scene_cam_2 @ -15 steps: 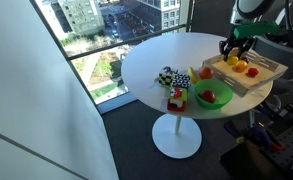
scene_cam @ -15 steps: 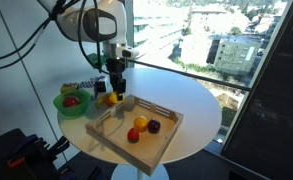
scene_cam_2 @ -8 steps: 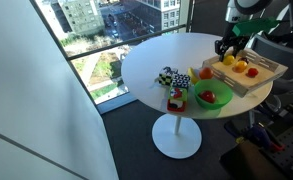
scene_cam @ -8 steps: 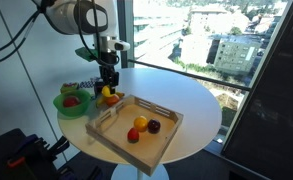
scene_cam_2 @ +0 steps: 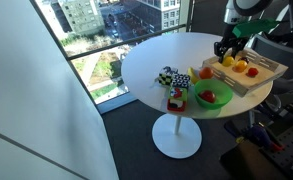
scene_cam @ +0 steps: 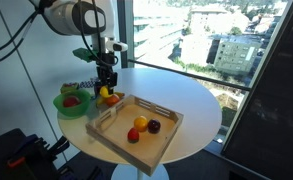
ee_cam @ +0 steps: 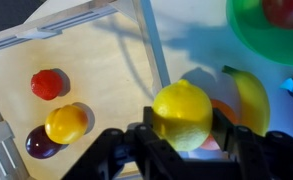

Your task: Remove the yellow round fruit from the wooden tray and put it in the green bowl

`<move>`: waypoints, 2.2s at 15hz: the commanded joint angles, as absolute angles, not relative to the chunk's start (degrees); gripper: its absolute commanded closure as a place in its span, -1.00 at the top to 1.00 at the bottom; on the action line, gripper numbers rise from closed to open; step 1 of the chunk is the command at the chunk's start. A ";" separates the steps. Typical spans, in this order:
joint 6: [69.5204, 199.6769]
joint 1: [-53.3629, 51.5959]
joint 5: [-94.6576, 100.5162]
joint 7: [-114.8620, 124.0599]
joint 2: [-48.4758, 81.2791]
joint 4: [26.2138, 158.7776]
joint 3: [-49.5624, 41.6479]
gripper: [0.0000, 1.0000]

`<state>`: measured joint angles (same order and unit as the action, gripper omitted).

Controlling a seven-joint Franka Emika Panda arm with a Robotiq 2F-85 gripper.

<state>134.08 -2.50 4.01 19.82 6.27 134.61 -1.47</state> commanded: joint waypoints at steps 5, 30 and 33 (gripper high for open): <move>133.89 -2.62 4.19 19.65 6.21 134.54 -0.82 -0.33; 133.62 -9.73 4.10 16.56 4.89 137.22 6.98 -0.33; 133.04 -9.63 3.73 15.68 3.91 138.68 7.20 -0.33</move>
